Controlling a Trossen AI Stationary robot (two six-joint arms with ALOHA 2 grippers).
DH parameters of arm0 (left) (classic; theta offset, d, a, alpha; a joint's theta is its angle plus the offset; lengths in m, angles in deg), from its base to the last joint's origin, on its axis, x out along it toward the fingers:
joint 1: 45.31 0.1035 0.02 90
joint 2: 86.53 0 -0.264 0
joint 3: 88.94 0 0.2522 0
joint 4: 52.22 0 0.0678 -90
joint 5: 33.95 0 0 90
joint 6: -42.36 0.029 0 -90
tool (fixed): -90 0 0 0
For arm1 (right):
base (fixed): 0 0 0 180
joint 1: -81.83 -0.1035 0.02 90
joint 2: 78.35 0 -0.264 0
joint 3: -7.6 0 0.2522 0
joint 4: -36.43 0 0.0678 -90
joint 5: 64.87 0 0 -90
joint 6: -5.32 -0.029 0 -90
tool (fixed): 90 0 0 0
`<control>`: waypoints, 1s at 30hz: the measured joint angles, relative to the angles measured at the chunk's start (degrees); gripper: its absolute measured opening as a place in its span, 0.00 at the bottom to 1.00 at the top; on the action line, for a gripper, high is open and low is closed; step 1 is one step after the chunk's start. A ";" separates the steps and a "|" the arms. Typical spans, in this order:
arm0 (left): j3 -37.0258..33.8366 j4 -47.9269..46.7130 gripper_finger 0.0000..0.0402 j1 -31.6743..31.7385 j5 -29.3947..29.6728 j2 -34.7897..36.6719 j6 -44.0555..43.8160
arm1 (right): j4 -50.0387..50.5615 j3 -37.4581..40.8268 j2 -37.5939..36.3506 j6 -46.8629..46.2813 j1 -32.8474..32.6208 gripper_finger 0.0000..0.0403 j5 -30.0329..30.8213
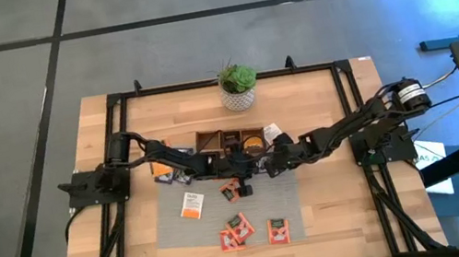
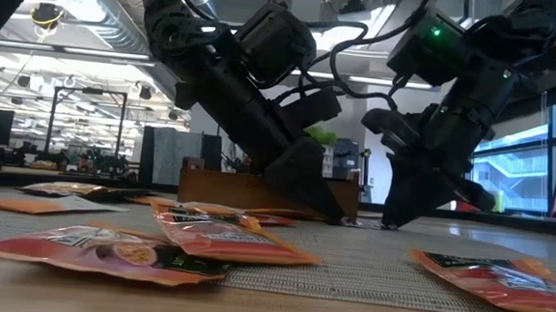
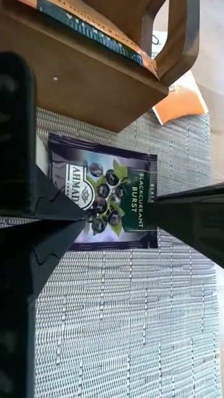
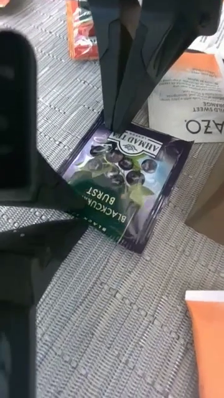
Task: Pick & Place Tea
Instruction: Put the dark blue tea bag into the middle section of the wooden organizer
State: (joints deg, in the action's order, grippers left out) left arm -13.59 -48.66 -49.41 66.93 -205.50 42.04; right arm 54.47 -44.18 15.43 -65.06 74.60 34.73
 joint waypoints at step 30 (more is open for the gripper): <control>-0.26 -8.36 0.01 -0.31 -0.56 10.61 2.08 | 2.01 0.09 -6.48 12.90 -0.04 0.00 1.19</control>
State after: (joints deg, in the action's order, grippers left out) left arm -13.86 -57.02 -49.72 66.37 -194.89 44.12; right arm 56.48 -44.09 8.94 -52.16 74.56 35.92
